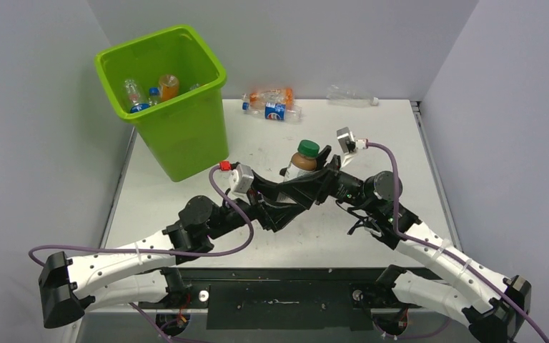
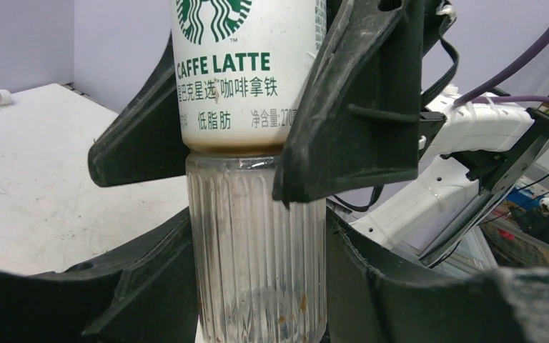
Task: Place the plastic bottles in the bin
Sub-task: Place the plastic bottle in the trash bin, then pick up the plastic bottle at the center of the board.
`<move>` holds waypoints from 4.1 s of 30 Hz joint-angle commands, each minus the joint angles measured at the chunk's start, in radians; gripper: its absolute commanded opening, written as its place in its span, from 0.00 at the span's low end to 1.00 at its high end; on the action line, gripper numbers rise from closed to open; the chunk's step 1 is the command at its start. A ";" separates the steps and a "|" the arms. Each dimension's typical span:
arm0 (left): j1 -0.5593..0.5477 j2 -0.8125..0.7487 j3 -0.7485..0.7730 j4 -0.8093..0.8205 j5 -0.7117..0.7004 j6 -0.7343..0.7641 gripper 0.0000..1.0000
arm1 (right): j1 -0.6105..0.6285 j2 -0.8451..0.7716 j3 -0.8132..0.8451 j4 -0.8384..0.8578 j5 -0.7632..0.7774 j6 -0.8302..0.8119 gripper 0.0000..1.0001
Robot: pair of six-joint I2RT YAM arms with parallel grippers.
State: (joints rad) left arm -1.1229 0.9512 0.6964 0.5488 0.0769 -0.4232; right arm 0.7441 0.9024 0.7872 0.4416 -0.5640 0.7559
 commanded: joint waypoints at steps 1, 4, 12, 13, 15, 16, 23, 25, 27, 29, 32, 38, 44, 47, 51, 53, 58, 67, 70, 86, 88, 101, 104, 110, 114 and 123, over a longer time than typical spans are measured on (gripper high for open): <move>-0.007 -0.013 0.051 0.068 0.003 0.037 0.00 | 0.027 -0.002 -0.002 0.015 0.075 -0.054 0.52; -0.008 -0.039 0.040 0.049 0.010 0.080 0.68 | 0.027 -0.026 -0.002 -0.017 0.071 -0.120 0.36; 0.007 -0.235 0.088 -0.126 -0.165 0.192 0.96 | 0.030 -0.103 0.087 -0.379 0.012 -0.427 0.27; 0.017 -0.230 0.132 -0.164 -0.186 0.190 0.96 | 0.032 -0.106 0.091 -0.403 0.004 -0.446 0.27; 0.043 -0.179 0.245 -0.262 -0.178 0.176 0.96 | 0.032 -0.115 0.079 -0.423 -0.010 -0.463 0.27; 0.060 -0.124 0.312 -0.323 -0.141 0.161 0.96 | 0.033 -0.118 0.070 -0.421 -0.018 -0.464 0.27; 0.145 0.106 0.574 -0.510 0.191 0.018 1.00 | 0.038 -0.120 0.046 -0.402 -0.079 -0.464 0.25; 0.147 0.143 0.591 -0.528 0.242 0.012 0.95 | 0.040 -0.120 0.050 -0.404 -0.086 -0.471 0.25; 0.147 0.171 0.605 -0.545 0.284 0.011 0.94 | 0.040 -0.117 0.052 -0.406 -0.093 -0.475 0.25; 0.146 0.191 0.621 -0.574 0.305 0.012 0.93 | 0.040 -0.113 0.053 -0.408 -0.097 -0.478 0.25; 0.146 0.198 0.625 -0.603 0.314 0.020 0.90 | 0.042 -0.116 0.051 -0.405 -0.097 -0.481 0.25; 0.146 0.186 0.592 -0.588 0.290 0.025 0.76 | 0.043 -0.128 0.044 -0.395 -0.093 -0.474 0.25; 0.146 0.185 0.562 -0.501 0.318 0.005 0.44 | 0.048 -0.124 0.031 -0.378 -0.090 -0.463 0.27; 0.146 0.181 0.558 -0.469 0.318 0.000 0.33 | 0.053 -0.121 0.030 -0.377 -0.089 -0.464 0.29; 0.146 0.185 0.573 -0.478 0.289 -0.005 0.57 | 0.059 -0.120 0.028 -0.374 -0.087 -0.464 0.30; 0.146 0.191 0.575 -0.476 0.285 -0.006 0.58 | 0.062 -0.122 0.027 -0.374 -0.085 -0.465 0.30; 0.146 0.204 0.577 -0.469 0.297 -0.009 0.44 | 0.066 -0.122 0.026 -0.378 -0.080 -0.469 0.30; 0.178 0.159 0.645 -0.630 0.139 0.117 0.00 | 0.067 -0.158 0.059 -0.423 -0.005 -0.455 0.90; 0.266 0.127 0.723 -0.701 0.055 0.159 0.00 | 0.065 -0.188 0.085 -0.461 0.043 -0.462 0.90; 0.787 0.312 1.082 -0.545 -0.582 0.404 0.00 | 0.065 -0.360 -0.100 -0.488 0.554 -0.409 0.90; 0.860 0.351 1.050 -0.496 -0.605 0.368 0.00 | 0.065 -0.355 -0.105 -0.511 0.602 -0.397 0.90; 0.936 0.531 1.016 -0.158 -0.715 0.486 0.98 | 0.064 -0.370 -0.207 -0.520 0.737 -0.300 0.90; 0.812 0.502 1.037 -0.097 -0.721 0.599 0.96 | 0.066 -0.322 -0.185 -0.510 0.791 -0.291 0.90; 0.525 0.336 0.985 -0.187 -0.614 0.586 0.96 | 0.059 -0.149 -0.121 -0.409 0.919 -0.271 0.90; 0.391 0.225 0.865 -0.374 -0.473 0.451 0.96 | 0.017 0.021 -0.111 -0.203 0.932 -0.218 0.90; 0.306 -0.104 0.347 -0.547 -0.212 0.224 0.96 | -0.229 0.610 0.183 -0.005 0.663 -0.332 0.90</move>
State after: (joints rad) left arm -0.8055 0.9237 1.2098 0.1379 -0.2684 -0.0788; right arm 0.5953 1.3228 0.8097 0.2878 0.2504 0.5224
